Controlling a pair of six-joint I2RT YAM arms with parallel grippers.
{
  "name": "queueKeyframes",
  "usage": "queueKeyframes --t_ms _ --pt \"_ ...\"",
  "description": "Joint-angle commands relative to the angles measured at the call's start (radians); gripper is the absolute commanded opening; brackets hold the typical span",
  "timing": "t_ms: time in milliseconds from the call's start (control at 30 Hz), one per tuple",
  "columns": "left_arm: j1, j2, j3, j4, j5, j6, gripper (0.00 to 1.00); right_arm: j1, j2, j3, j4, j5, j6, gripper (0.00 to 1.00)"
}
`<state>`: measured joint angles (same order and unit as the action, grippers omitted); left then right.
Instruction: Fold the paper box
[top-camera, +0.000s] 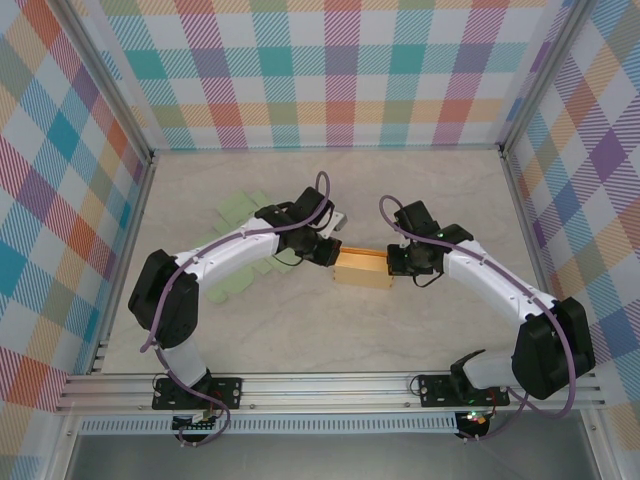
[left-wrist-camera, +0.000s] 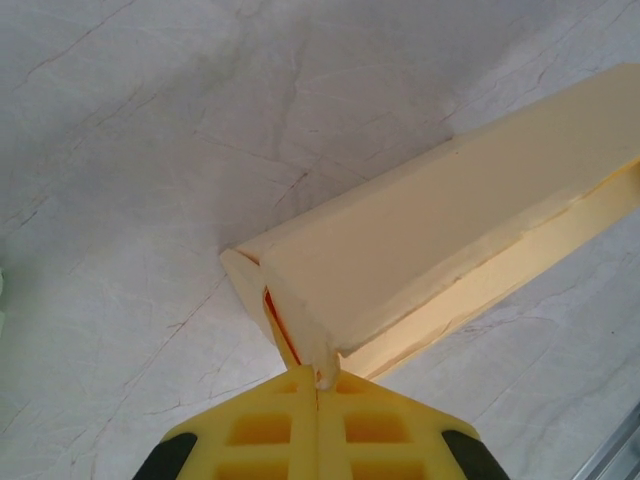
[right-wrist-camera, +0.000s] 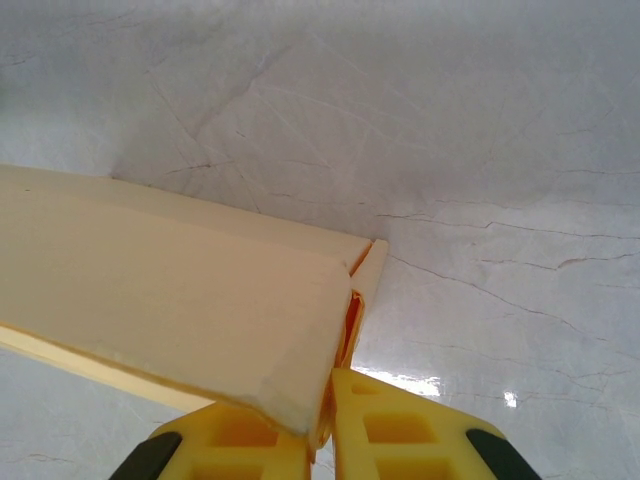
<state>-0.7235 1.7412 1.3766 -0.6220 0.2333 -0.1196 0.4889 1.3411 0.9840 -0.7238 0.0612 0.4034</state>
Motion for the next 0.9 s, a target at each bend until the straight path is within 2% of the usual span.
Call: queueKeyframes --t_ms 0,167,267,533,700,867 --pt "-0.002 0.019 -0.033 -0.014 -0.035 0.001 0.03 0.011 0.011 0.004 -0.029 -0.018 -0.008 0.13" --pt "-0.002 0.019 -0.047 -0.006 -0.066 0.0 0.03 0.011 -0.008 -0.001 -0.024 -0.013 0.002 0.14" --pt "-0.003 0.003 -0.055 0.015 -0.053 -0.007 0.07 0.011 -0.016 -0.007 -0.018 -0.008 0.006 0.15" --pt "-0.01 -0.09 -0.056 0.036 -0.055 -0.02 0.36 0.011 -0.009 -0.013 -0.006 -0.01 0.013 0.16" --pt "-0.011 -0.145 -0.039 0.022 -0.116 -0.014 0.54 0.011 -0.012 -0.011 -0.005 -0.014 0.011 0.16" --pt "-0.011 -0.177 -0.045 0.11 -0.186 -0.041 0.6 0.011 -0.017 -0.015 -0.005 -0.013 0.011 0.16"
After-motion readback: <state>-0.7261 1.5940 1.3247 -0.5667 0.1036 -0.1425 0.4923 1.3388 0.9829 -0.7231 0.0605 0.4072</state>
